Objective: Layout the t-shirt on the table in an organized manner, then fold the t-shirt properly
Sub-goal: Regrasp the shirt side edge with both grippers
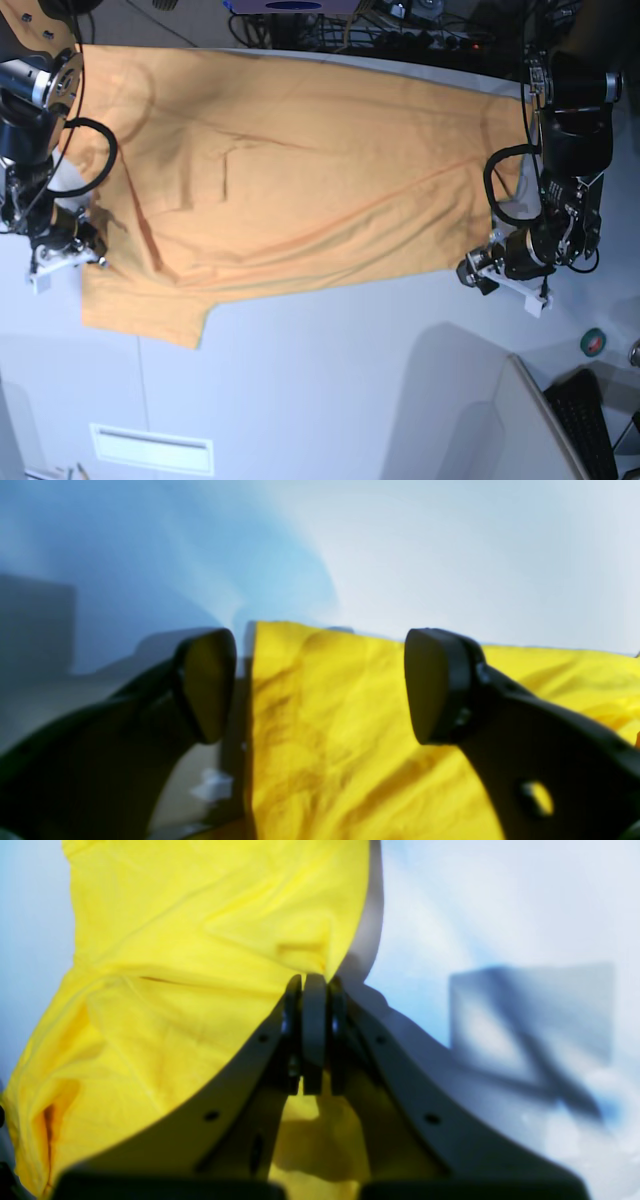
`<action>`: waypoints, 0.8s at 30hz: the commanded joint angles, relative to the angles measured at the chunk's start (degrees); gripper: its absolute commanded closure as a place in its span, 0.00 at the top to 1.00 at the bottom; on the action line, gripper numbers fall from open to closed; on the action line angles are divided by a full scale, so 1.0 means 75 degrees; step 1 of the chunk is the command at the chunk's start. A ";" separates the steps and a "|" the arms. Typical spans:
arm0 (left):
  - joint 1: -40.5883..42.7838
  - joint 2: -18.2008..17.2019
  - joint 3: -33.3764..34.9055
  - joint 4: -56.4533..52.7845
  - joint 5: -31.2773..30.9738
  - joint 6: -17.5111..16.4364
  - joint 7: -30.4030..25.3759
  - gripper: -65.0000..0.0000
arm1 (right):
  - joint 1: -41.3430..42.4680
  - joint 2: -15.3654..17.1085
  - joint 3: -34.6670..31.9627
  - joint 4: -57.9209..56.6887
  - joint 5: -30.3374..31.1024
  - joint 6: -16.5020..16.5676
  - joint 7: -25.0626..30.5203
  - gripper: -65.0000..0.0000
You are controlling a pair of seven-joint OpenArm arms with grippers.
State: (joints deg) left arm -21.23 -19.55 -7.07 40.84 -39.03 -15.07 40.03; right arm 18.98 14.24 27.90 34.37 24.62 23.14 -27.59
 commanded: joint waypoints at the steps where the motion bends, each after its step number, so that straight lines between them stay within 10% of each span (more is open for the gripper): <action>1: -0.0105 -0.0060 -0.0001 0.0046 -0.0007 -0.0036 0.0084 0.61 | 0.0159 0.0135 0.0013 0.0112 0.0087 0.0074 0.0122 0.00; 11: -0.0117 -0.0072 -0.0001 -0.0376 -0.0007 -0.0036 -0.0057 0.37 | 0.0159 0.0135 0.0013 0.0112 0.0087 0.0086 0.0122 0.00; 16: -0.0129 -0.0060 -0.0013 -0.0423 0.0626 -0.0036 -0.0620 0.00 | 0.0159 0.0135 0.0013 0.0112 0.0087 0.0086 0.0133 0.00; 24: -0.0550 -0.0048 -0.0013 -0.0223 0.1072 -0.0036 -0.0584 0.00 | 0.0265 0.0135 0.0013 0.0288 0.0087 0.0086 0.0145 0.00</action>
State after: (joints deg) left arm -23.40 -18.92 -7.03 37.91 -30.63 -15.25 36.80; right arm 19.16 14.17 27.88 35.18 24.36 23.16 -27.68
